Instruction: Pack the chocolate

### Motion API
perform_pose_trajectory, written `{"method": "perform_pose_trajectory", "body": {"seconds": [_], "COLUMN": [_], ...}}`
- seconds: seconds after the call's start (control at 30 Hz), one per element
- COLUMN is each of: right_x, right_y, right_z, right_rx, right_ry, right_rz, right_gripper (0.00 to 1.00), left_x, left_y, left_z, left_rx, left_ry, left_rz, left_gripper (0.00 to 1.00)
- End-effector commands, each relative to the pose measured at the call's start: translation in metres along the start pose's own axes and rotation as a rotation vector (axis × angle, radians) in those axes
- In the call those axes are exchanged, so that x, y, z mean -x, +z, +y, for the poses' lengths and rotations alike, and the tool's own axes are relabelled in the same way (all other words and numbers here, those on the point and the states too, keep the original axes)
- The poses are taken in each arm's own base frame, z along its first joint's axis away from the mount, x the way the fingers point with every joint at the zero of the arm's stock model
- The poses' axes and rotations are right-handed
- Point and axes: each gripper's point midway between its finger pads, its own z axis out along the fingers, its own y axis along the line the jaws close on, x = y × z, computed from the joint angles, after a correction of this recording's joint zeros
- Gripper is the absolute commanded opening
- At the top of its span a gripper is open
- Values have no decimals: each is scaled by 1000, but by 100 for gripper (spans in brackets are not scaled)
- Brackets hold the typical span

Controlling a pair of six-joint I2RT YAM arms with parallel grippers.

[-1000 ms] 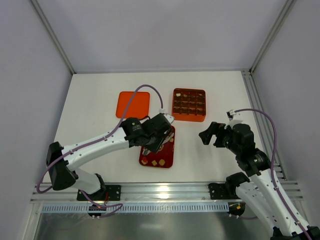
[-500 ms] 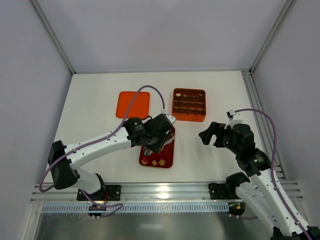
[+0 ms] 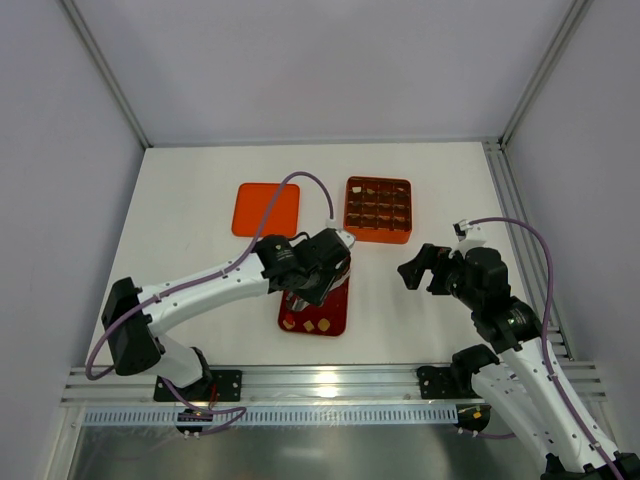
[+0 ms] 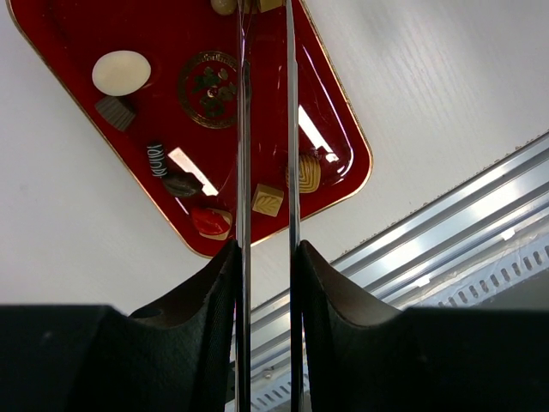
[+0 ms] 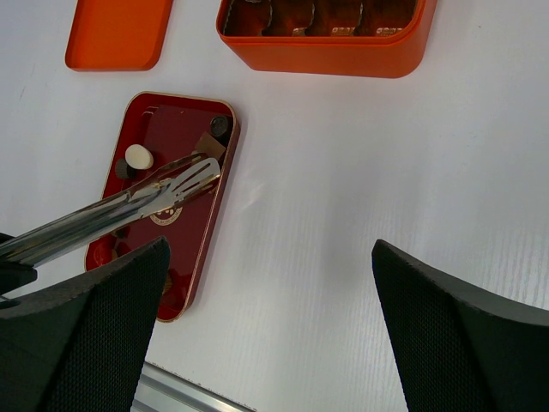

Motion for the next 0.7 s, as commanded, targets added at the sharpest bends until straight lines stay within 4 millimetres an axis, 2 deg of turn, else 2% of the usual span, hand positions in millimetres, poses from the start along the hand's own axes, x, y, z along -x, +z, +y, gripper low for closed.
{"method": "perform_pose_trajectory", "body": {"seconds": [0.0, 0.67], "right_x": [9, 8], "right_y": [-2, 0], "right_z": [4, 4], "right_rx": [17, 18], "right_ry": [4, 6], "right_rz": [-36, -32], "right_gripper": [100, 100], "left_x": [7, -6], "left_y": [0, 5], "left_z": [-3, -8], "left_rx": [-5, -27], "left_ry": [-5, 23], "left_rz": [-36, 17], "left_gripper": [32, 34]}}
